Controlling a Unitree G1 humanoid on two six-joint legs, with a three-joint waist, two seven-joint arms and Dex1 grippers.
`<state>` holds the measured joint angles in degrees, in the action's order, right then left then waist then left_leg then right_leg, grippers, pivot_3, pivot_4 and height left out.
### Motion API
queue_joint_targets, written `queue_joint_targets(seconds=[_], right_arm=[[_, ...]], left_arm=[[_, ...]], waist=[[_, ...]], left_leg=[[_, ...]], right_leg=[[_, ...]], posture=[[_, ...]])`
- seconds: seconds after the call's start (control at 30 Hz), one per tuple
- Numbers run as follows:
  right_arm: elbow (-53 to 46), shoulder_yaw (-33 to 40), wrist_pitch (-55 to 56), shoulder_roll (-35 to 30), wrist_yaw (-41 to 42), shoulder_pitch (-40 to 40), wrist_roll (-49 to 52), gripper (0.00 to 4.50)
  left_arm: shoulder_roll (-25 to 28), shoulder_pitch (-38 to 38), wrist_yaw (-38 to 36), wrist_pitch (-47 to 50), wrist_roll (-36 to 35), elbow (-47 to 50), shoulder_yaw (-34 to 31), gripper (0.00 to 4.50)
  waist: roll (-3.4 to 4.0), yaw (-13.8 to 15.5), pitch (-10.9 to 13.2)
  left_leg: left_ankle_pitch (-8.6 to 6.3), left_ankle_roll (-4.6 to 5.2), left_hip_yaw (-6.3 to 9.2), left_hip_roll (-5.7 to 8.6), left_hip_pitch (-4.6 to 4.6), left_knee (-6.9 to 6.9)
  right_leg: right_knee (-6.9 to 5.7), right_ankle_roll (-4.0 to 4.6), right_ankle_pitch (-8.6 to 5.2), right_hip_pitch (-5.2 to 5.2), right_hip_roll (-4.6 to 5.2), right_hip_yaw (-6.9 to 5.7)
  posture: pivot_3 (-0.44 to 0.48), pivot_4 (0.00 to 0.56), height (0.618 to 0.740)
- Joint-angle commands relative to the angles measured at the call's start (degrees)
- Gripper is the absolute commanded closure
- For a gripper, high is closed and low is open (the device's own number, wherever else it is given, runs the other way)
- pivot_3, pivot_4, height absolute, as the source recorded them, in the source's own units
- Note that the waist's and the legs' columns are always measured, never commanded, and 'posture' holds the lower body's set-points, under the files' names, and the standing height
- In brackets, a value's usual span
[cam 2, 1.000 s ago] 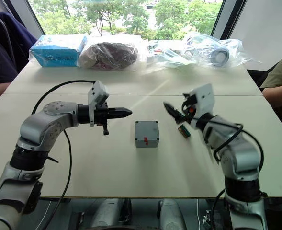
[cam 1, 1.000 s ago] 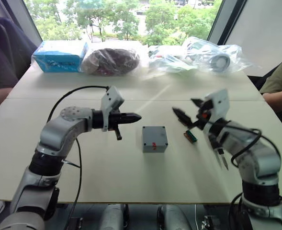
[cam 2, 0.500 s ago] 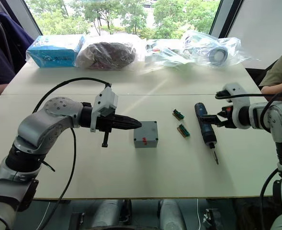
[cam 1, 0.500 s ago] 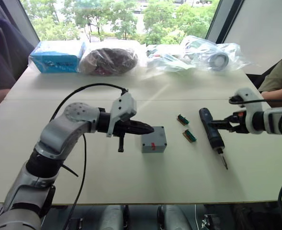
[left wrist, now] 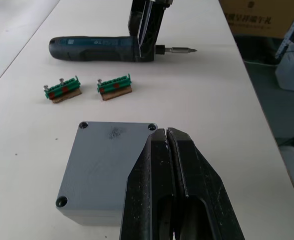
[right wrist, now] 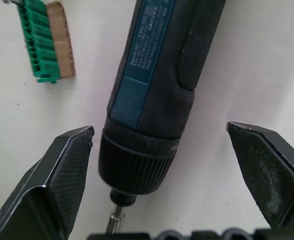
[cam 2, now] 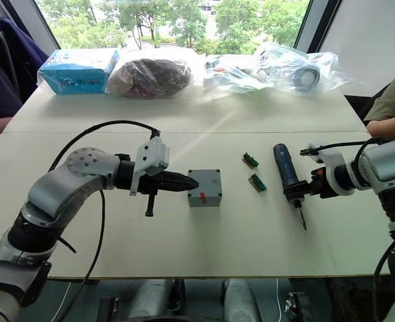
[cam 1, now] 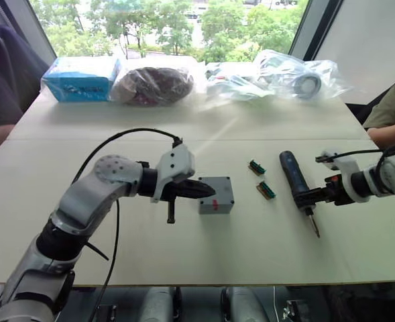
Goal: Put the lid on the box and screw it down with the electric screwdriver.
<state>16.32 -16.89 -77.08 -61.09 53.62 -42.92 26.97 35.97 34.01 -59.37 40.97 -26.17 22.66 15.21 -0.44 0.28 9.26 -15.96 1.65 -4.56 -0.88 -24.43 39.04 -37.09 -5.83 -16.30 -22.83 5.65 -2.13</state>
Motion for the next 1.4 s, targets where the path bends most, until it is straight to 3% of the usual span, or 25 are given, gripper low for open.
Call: queue_joint_targets(seconds=[0.03, 0.27, 0.37, 0.57, 0.8, 0.87, 0.93, 1.03, 1.13, 1.17, 1.4], right_arm=[[2.4, -1.7, 2.6, 0.9, 2.5, -2.8, -2.6, 0.04], [6.0, -8.7, 5.8, 2.2, 7.9, -5.2, -8.3, 0.04], [6.0, -11.4, 5.7, 1.3, 11.2, -5.0, -9.7, 0.68], [8.6, -14.2, 7.6, 1.9, 13.8, -5.3, -14.1, 2.64], [19.7, -9.8, 19.9, 4.9, 8.5, -12.0, -21.6, 2.69], [23.3, -5.8, 22.9, 5.6, 5.9, -17.9, -22.0, 2.69], [24.7, -3.0, 25.5, 5.6, 5.0, -21.7, -22.0, 2.69], [20.2, 13.1, 27.8, 8.9, -0.8, -23.8, -13.0, 2.69], [6.2, 32.3, 34.8, 17.2, -15.1, -19.0, -5.7, 2.69], [-0.5, 36.8, 32.4, 20.5, -18.5, -16.6, -2.9, 2.69], [-29.4, 45.7, 28.3, 39.2, -31.7, -4.1, 11.1, 2.69]], left_arm=[[-0.3, -0.2, 0.7, -0.8, 0.2, 1.7, 0.1, 4.50], [-1.6, -0.1, 1.9, -1.6, 1.6, 0.2, 0.8, 4.50], [-2.1, -0.7, 2.7, -1.9, 1.7, 0.5, 0.5, 4.50], [-3.2, -1.1, 4.5, -2.1, 2.1, 0.4, 0.2, 4.50], [-3.0, -0.9, 5.2, -2.9, 2.1, -1.8, -0.9, 4.50], [-2.7, -0.3, 4.4, -4.0, 2.2, -4.5, -1.7, 4.50], [-2.5, 0.4, 3.6, -5.0, 2.2, -6.6, -2.2, 4.50], [-3.2, 1.7, 2.1, -5.3, 0.4, -9.9, -3.7, 4.50], [-3.8, 2.8, 0.8, -6.3, 0.9, -13.6, -3.9, 4.50], [-3.9, 3.3, 0.5, -6.6, 1.6, -14.9, -3.6, 4.50], [-4.5, 6.4, -2.9, -7.7, 2.9, -19.0, -2.0, 4.50]], waist=[[0.00, 0.0, 0.0], [-0.02, 0.0, 0.0], [-0.02, 0.1, 0.0], [-0.04, 0.3, 0.0], [-0.19, -0.1, -0.1], [-0.11, -0.2, 0.0], [0.43, -0.2, 0.3], [0.62, 0.0, 0.4], [0.62, -0.6, 0.4], [0.63, -0.6, 0.4], [0.61, 0.3, 0.4]], left_leg=[[0.00, 0.00, 0.00, 0.00, 0.00, 0.02], [0.00, 0.00, 0.00, 0.00, 0.02, 0.06], [0.00, 0.00, 0.01, 0.00, 0.02, 0.07], [0.00, 0.00, 0.04, -0.01, 0.02, 0.06], [0.00, 0.00, 0.03, 0.00, 0.17, 0.11], [0.00, 0.00, -0.02, 0.01, 0.17, 0.12], [0.02, -0.03, -0.15, 0.07, 0.03, 0.13], [0.26, -0.42, -0.32, 0.04, -0.25, 0.05], [0.31, -0.50, -0.32, -0.11, -0.49, -0.09], [0.34, -0.56, -0.28, -0.14, -0.49, -0.18], [0.38, -0.59, -0.15, -0.03, -0.63, 0.11]], right_leg=[[0.00, 0.00, 0.00, 0.01, 0.00, -0.02], [0.01, 0.00, 0.00, 0.05, -0.01, -0.03], [0.00, 0.00, 0.00, 0.06, -0.01, -0.04], [0.01, 0.00, 0.01, 0.07, -0.02, -0.06], [0.10, 0.14, 0.05, 0.28, 0.00, -0.08], [0.11, 0.18, 0.11, 0.26, 0.02, -0.07], [0.06, 0.12, 0.16, 0.02, 0.08, 0.04], [-0.10, -0.10, 0.27, -0.47, 0.00, 0.22], [0.00, -0.11, 0.26, -0.73, -0.19, 0.23], [0.00, -0.11, 0.25, -0.71, -0.23, 0.18], [-0.06, -0.19, 0.28, -0.61, -0.10, 0.02]], posture=[[0.000, 0.150, 0.740], [0.000, 0.150, 0.740], [0.000, 0.150, 0.740], [0.000, 0.150, 0.740], [0.000, 0.150, 0.740], [0.000, 0.150, 0.740], [0.000, 0.150, 0.740], [0.000, 0.150, 0.740], [0.000, 0.150, 0.740], [0.000, 0.150, 0.740], [0.000, 0.150, 0.740]])
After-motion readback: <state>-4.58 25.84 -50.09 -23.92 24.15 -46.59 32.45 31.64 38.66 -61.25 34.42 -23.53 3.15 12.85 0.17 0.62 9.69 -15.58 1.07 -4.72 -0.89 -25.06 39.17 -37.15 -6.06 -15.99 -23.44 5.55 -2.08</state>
